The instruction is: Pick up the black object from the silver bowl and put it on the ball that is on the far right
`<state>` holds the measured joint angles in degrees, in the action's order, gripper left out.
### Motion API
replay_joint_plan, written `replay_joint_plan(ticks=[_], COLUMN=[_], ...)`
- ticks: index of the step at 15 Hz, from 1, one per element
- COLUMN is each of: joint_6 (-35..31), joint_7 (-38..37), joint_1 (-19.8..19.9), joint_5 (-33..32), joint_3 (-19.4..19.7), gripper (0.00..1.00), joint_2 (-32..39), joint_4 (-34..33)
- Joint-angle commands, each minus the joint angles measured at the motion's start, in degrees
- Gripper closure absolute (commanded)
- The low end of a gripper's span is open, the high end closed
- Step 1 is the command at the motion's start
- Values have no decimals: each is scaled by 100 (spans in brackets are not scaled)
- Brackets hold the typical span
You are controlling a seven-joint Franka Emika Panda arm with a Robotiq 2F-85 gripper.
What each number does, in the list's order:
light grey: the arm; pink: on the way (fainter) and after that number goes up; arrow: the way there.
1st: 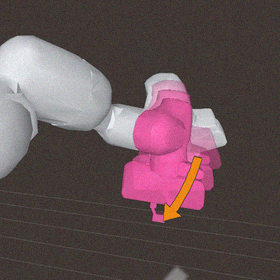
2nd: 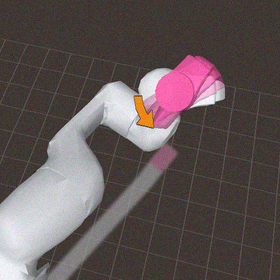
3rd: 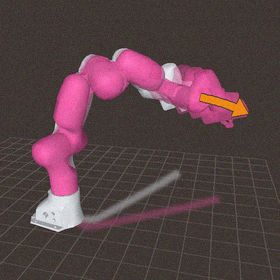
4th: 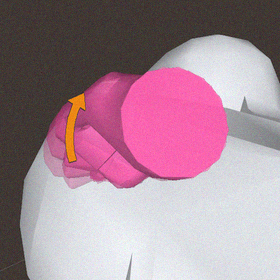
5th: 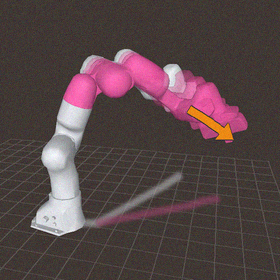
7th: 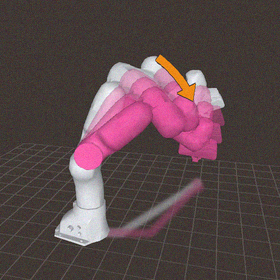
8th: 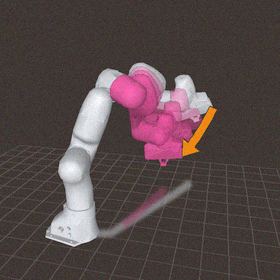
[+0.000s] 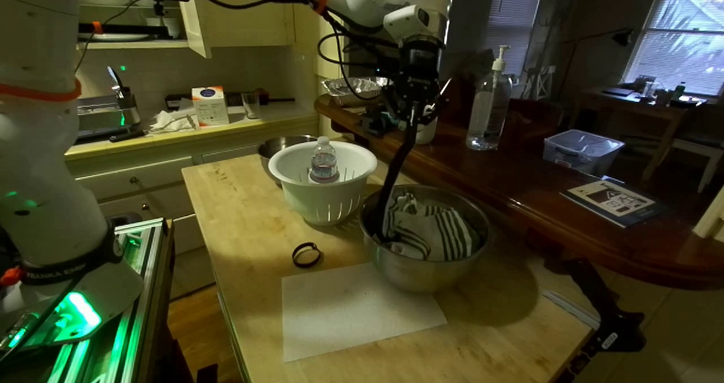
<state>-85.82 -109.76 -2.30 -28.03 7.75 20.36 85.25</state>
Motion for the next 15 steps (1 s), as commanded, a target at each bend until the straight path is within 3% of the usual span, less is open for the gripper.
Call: replay_joint_plan(ticks=[1, 9, 11, 12, 15], joint_6=[85, -189, -66, -238, -601], joint_7=[-101, 14, -4, 116, 587], joint_1=[3, -9, -41, 9, 120], joint_5=[9, 47, 10, 57, 181], joint_3=[-17, -64, -43, -65, -107], gripper=[98, 98, 93, 98, 98], joint_2=[111, 381, 382, 332, 250], joint_4=[113, -85, -23, -14, 63])
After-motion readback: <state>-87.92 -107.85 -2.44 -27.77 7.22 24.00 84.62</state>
